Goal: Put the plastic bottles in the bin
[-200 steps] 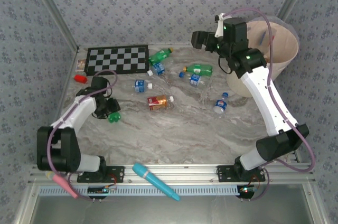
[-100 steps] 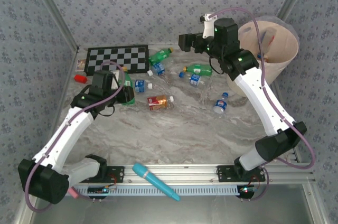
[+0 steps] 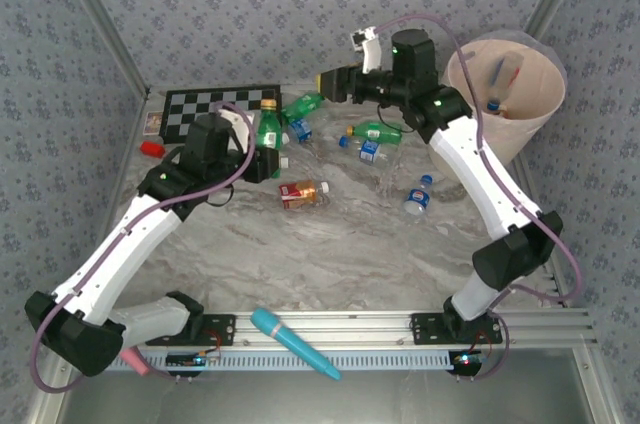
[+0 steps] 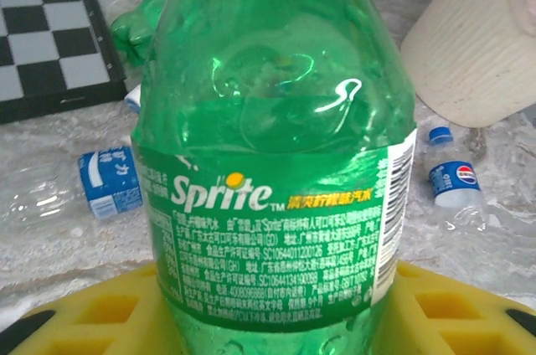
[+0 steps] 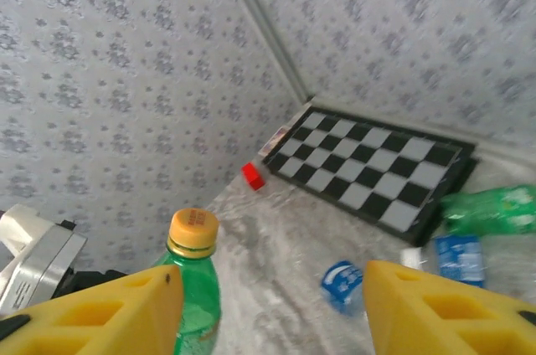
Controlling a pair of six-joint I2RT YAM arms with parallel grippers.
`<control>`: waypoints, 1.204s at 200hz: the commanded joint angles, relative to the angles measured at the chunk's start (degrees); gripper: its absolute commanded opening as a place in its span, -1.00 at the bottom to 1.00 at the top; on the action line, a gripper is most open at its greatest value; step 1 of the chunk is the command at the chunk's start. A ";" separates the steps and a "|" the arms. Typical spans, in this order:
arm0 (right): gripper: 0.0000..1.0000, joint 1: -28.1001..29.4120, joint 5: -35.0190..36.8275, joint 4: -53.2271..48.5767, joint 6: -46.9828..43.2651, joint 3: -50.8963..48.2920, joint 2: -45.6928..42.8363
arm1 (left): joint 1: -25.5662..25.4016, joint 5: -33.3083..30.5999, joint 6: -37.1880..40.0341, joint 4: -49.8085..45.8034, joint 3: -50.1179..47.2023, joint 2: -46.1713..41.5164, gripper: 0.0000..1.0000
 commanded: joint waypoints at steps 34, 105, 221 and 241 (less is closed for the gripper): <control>0.12 3.38 -7.59 -1.96 3.70 5.46 5.36 | -5.03 -2.73 4.44 -0.65 5.96 2.08 -0.06; 0.06 5.53 -9.90 -5.33 3.69 8.05 8.77 | -8.33 -4.14 5.43 -1.49 8.05 3.44 -0.06; -0.49 2.67 -10.48 -3.36 4.75 3.52 4.65 | -8.57 -6.95 3.03 -2.19 7.94 4.52 0.57; -0.49 0.89 -8.01 -1.09 4.87 0.31 2.54 | -8.62 -8.60 1.46 -2.58 7.92 4.07 0.92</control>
